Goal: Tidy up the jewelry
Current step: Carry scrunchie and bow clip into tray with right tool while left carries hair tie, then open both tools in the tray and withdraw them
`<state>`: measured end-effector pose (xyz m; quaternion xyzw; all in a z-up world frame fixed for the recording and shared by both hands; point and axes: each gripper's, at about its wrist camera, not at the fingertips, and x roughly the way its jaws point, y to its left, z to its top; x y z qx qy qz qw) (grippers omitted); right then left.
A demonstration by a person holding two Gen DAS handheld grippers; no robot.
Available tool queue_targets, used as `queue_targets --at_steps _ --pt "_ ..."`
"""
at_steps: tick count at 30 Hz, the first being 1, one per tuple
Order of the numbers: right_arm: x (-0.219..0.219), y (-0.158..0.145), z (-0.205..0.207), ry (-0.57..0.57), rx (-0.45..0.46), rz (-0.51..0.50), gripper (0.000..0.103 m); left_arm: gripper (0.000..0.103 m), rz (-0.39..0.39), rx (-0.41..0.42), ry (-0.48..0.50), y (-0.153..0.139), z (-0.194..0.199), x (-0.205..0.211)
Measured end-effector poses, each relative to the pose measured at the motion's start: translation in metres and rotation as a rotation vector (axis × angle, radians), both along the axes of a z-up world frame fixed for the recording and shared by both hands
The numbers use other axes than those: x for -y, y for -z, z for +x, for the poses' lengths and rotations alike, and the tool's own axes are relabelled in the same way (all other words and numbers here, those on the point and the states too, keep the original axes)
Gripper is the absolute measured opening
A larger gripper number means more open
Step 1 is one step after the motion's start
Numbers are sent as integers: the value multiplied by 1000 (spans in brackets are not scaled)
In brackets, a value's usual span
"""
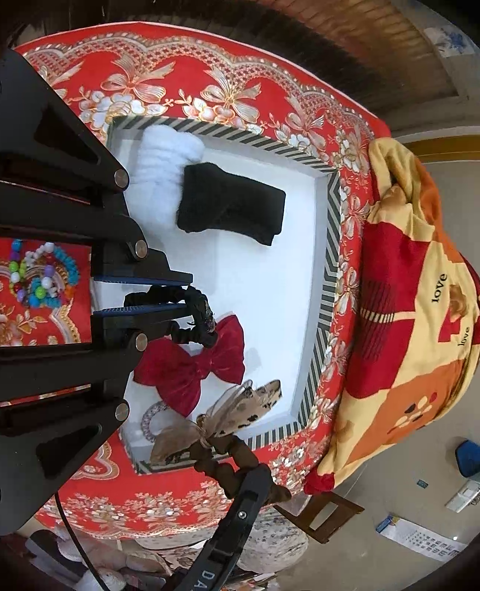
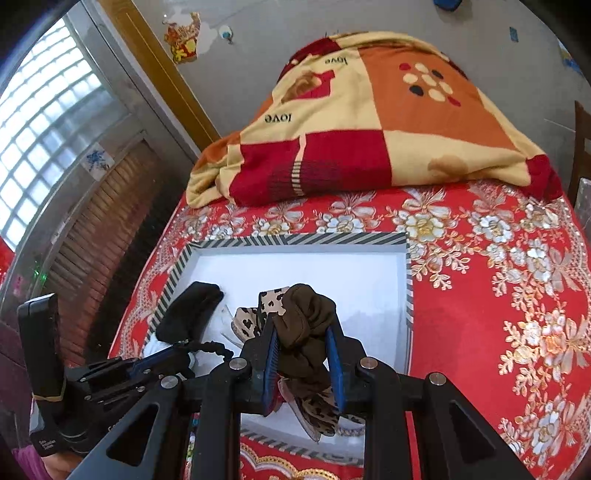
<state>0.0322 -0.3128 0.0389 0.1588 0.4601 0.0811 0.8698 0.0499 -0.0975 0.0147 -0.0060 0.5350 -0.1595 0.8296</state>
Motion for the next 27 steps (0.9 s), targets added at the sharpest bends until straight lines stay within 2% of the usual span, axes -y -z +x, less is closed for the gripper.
queue_targets --at_steps 4,14,18,23,24,26,27 --pt "2 19 16 0 -46 13 23 8 1 -21 -1 9 9 1" --pt "16 58 51 34 -134 -67 24 8 13 -75 -32 31 24 -3" --pt "19 66 57 40 -151 -80 47 8 18 -85 -35 36 26 -3" --pt "18 59 54 25 -128 -93 47 10 5 -103 -56 40 28 -5" --pt "18 56 53 24 -120 -96 47 13 4 -105 -59 40 27 -6" --pt "18 49 47 27 -105 -84 47 27 -2 -104 -66 38 25 -8" --pt "19 45 43 29 -97 -72 47 37 -6 -103 -69 37 24 -9"
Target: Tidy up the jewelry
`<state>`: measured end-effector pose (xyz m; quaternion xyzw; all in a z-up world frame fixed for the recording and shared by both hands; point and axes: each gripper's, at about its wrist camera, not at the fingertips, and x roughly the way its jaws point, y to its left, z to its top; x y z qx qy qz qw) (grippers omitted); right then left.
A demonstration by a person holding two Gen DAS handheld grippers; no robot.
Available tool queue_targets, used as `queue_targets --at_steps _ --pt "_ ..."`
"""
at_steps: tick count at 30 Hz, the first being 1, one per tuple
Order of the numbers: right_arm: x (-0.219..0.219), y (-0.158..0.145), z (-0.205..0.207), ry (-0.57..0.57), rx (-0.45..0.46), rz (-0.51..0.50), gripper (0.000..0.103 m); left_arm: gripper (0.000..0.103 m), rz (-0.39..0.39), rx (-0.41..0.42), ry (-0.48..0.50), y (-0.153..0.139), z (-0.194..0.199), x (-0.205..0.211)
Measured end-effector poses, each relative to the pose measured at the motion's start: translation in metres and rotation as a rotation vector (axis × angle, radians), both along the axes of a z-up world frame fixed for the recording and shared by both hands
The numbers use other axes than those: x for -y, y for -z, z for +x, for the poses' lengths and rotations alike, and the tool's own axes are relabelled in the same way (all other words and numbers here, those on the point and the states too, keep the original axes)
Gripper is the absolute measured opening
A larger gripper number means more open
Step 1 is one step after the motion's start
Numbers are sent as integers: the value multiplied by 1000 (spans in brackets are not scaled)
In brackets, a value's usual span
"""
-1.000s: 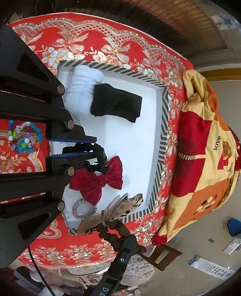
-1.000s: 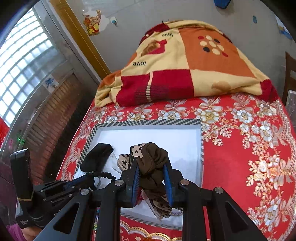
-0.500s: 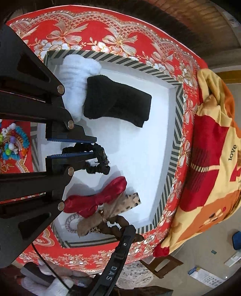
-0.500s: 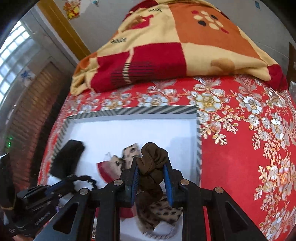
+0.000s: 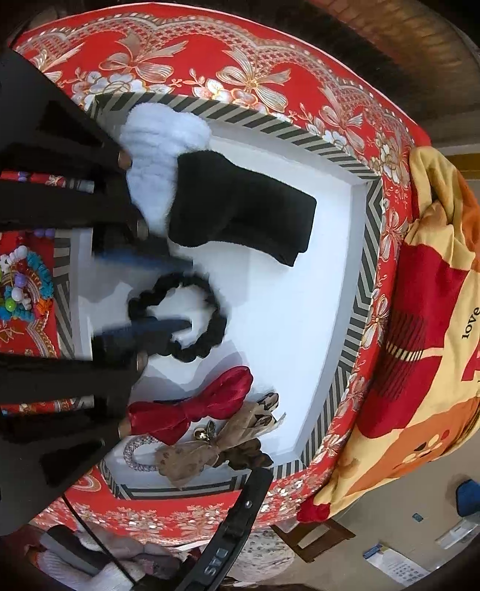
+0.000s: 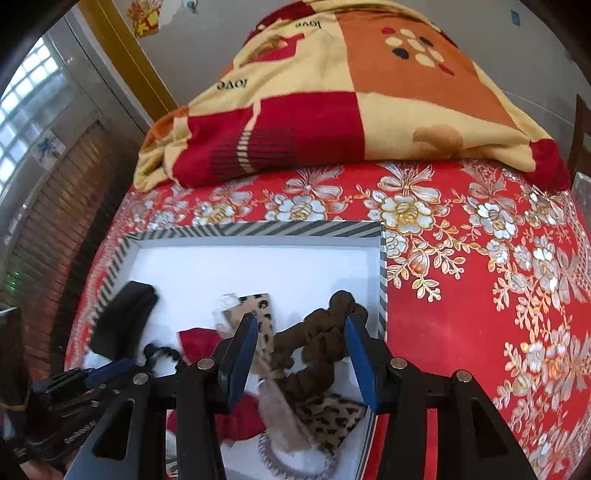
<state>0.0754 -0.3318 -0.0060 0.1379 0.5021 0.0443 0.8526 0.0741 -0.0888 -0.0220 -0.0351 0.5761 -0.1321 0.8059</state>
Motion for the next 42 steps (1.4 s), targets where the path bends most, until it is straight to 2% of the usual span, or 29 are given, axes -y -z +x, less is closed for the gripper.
queue_targets --at_steps 1,4,9,19,27,32,42 --pt "0 -3 -4 -2 7 7 47 43 -6 0 -1 -1 -1 -1" --pt "-3 -11 -19 -8 21 10 47 46 -11 0 -4 -6 -7 -2" --pt "-10 -20 -45 -11 37 28 47 47 4 25 -9 -18 -21 -5" --pt "-33 -46 -98 -37 91 -17 48 47 36 116 -33 -46 -59 -13" --pt "-46 -54 -141 -54 118 -28 48 47 46 148 -47 -60 -98 -18" --pt "-52 -57 -172 -62 126 -23 56 47 60 167 -48 -67 -125 -18" --pt "-61 -65 -223 -67 147 -28 57 47 73 202 -54 -79 -178 -23"
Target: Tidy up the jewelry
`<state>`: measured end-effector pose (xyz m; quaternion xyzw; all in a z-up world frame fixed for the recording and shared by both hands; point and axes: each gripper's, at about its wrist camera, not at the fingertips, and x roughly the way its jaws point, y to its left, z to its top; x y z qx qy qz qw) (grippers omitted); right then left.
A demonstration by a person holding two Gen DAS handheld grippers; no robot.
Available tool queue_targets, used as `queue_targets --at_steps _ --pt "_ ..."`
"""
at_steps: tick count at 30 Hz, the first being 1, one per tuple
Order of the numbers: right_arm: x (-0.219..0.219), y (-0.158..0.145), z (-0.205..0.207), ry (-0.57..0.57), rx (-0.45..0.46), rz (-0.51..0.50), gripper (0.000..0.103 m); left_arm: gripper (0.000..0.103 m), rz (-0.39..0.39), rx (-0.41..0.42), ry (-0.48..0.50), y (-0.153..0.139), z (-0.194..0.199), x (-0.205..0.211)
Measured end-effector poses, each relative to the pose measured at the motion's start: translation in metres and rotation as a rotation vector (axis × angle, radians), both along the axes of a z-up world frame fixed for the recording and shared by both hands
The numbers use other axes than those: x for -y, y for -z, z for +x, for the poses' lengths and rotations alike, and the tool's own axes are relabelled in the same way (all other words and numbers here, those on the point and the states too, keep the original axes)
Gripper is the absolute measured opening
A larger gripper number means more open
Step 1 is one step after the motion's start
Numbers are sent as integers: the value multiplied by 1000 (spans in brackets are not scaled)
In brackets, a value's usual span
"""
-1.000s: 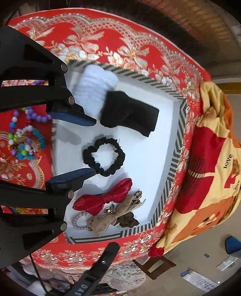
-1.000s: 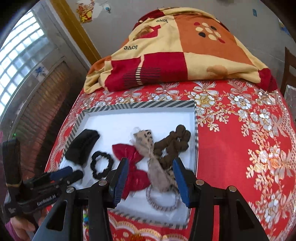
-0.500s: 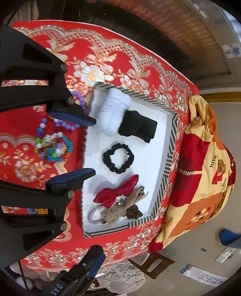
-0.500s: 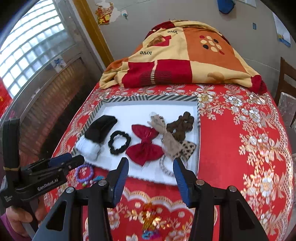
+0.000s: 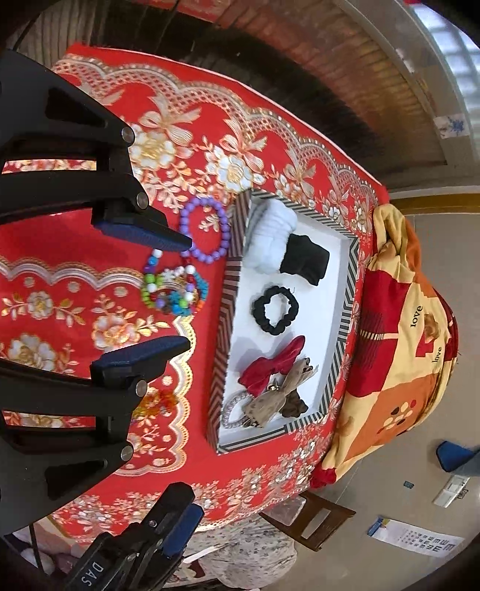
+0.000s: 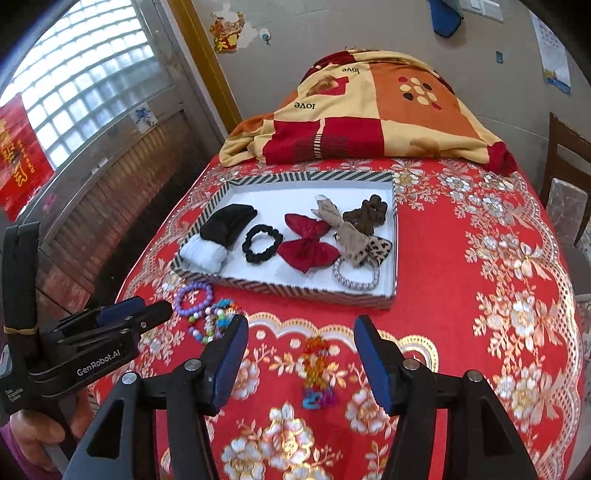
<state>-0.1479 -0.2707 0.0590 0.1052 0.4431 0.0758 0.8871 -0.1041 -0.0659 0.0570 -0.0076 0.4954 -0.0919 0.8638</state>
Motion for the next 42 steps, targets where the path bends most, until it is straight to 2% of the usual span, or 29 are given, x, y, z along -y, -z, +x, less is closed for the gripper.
queue_targets --at_steps 15,19,42 --pt "-12 -9 -43 -16 27 -13 58 47 14 41 -20 -14 -43 -9" --pt "-11 -10 -49 -10 28 -22 62 47 15 46 -14 -15 -47 -5" --pt "-10 -9 -48 -21 19 -38 63 47 20 48 -18 -17 -50 -2"
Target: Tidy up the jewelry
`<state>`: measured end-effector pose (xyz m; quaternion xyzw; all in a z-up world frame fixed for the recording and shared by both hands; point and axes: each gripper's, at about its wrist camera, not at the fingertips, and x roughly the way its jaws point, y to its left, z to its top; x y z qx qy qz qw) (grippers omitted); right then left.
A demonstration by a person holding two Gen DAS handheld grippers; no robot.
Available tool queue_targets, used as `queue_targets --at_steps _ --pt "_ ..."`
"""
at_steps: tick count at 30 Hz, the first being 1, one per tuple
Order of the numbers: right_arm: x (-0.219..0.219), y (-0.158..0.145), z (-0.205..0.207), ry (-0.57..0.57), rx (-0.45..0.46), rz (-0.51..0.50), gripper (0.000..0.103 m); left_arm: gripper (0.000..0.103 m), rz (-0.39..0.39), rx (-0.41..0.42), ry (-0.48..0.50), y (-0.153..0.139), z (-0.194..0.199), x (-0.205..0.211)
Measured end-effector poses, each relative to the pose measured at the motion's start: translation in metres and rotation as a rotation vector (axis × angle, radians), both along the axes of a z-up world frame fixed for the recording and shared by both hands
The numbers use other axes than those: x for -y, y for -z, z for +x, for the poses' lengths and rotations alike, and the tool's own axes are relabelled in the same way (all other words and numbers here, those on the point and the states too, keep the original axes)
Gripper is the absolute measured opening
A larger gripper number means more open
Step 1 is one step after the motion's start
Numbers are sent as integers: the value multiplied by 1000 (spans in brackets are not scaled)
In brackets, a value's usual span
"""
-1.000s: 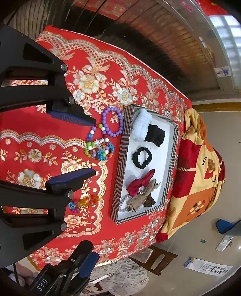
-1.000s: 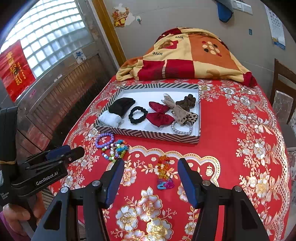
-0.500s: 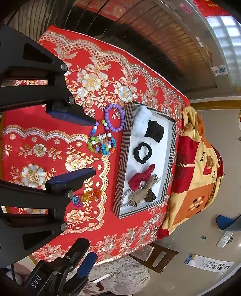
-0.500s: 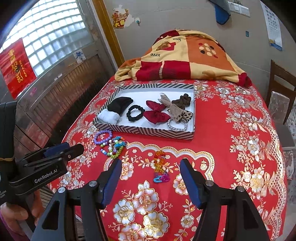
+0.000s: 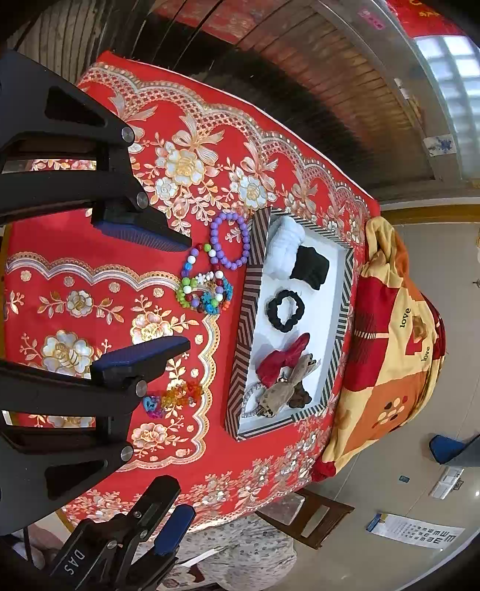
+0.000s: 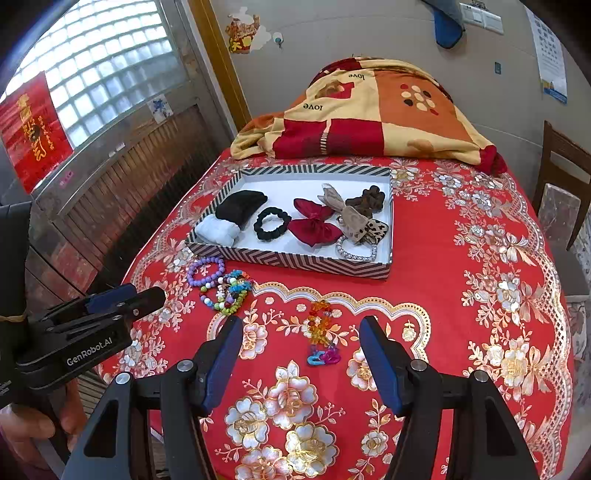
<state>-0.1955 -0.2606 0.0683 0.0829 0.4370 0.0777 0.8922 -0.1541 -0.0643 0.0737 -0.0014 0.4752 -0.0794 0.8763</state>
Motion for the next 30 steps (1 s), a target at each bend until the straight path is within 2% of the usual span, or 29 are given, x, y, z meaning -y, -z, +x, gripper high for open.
queue_targets --at_steps 30 --pt "-7 11 17 -1 -43 -13 63 47 10 -26 7 10 13 -6"
